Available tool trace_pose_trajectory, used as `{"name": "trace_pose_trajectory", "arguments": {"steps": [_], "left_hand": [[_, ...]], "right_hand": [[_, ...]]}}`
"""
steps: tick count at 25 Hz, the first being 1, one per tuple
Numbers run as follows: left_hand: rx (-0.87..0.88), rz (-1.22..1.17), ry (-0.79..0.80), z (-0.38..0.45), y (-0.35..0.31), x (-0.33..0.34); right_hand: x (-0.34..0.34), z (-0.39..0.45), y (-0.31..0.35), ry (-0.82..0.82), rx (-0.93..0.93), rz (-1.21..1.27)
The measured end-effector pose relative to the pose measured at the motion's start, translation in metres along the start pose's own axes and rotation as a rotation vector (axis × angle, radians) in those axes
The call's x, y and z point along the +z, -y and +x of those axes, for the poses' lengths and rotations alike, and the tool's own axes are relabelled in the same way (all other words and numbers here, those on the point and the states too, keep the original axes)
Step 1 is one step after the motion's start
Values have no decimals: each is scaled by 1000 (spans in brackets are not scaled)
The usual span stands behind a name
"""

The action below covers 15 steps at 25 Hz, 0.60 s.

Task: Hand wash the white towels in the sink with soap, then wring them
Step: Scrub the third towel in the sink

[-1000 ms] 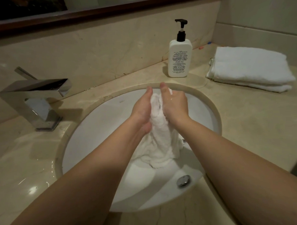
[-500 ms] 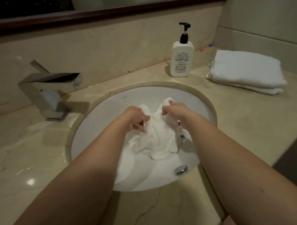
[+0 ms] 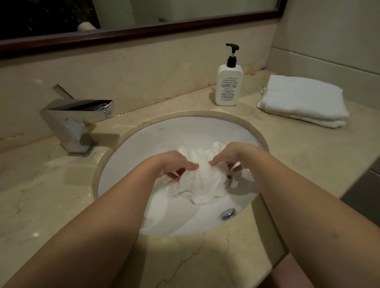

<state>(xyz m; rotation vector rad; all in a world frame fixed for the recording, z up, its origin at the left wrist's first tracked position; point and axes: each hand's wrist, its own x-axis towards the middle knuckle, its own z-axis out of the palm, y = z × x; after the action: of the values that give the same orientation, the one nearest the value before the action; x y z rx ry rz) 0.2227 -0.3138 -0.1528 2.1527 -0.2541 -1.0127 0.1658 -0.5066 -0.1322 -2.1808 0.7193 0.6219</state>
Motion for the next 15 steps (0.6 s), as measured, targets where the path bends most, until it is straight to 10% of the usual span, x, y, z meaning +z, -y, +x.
{"name": "trace_pose_trajectory", "arguments": {"steps": [8, 15], "left_hand": [[161, -604, -339, 31, -4, -27], [-59, 0, -79, 29, 31, -28]], "right_hand": [[-8, 18, 7, -259, -309, 550], [1, 59, -12, 55, -37, 210]]}}
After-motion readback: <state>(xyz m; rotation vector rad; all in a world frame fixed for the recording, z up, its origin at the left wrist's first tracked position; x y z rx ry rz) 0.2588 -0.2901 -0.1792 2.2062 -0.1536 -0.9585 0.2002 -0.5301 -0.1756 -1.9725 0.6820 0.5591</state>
